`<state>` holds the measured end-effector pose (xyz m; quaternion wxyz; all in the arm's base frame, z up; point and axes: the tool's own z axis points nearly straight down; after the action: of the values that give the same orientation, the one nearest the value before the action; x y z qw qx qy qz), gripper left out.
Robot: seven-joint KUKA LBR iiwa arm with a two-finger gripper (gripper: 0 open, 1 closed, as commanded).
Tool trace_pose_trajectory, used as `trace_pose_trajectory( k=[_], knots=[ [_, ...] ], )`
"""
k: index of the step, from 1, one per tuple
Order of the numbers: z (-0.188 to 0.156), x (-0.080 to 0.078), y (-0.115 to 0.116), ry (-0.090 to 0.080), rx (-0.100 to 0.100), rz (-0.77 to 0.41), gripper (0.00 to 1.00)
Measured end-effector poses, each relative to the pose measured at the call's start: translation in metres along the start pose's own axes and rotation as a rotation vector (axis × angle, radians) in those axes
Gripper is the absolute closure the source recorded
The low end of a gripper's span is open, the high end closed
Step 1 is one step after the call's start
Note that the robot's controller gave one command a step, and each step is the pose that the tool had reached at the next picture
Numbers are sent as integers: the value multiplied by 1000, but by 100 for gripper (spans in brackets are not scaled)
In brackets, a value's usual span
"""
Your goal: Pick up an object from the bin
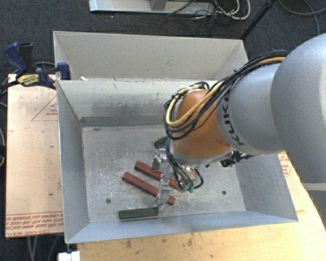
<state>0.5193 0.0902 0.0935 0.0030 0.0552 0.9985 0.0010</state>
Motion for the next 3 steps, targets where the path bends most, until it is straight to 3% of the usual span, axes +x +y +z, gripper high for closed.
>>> trace_pose_trajectory(
  k=[1, 3],
  knots=[
    [22, 1, -3, 3, -2, 208, 100],
    [19, 1, -3, 5, -1, 208, 100]
  ],
)
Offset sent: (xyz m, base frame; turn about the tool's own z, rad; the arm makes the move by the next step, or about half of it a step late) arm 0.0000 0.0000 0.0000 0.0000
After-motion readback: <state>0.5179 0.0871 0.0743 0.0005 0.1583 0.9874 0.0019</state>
